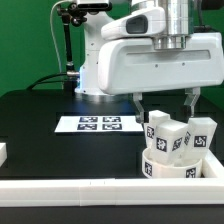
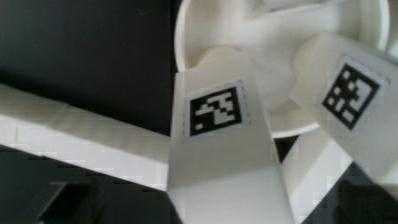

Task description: Assemble stool

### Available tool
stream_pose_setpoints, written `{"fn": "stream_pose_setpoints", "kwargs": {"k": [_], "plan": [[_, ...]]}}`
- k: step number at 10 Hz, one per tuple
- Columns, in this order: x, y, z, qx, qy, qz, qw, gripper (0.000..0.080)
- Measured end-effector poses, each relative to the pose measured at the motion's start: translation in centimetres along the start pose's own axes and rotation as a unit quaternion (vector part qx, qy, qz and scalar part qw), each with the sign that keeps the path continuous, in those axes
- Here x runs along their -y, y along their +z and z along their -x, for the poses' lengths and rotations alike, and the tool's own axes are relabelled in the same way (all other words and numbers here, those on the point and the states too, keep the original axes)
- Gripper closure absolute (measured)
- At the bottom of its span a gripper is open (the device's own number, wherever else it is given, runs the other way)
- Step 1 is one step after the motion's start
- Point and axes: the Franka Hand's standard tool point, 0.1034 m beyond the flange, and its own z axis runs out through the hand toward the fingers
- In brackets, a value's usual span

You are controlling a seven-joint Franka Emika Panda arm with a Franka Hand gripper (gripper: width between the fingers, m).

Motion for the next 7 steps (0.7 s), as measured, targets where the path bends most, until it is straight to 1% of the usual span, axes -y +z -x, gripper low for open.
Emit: {"fn": "stream_pose_setpoints", "kwargs": {"k": [2,7], "plan": [[-0.4,0.1,0.2,0.006,-0.057,0.007,0.998,0.0151],[-0.4,1.4,0.8,0.017,-0.043,0.007,0.999,0.0151]]}}
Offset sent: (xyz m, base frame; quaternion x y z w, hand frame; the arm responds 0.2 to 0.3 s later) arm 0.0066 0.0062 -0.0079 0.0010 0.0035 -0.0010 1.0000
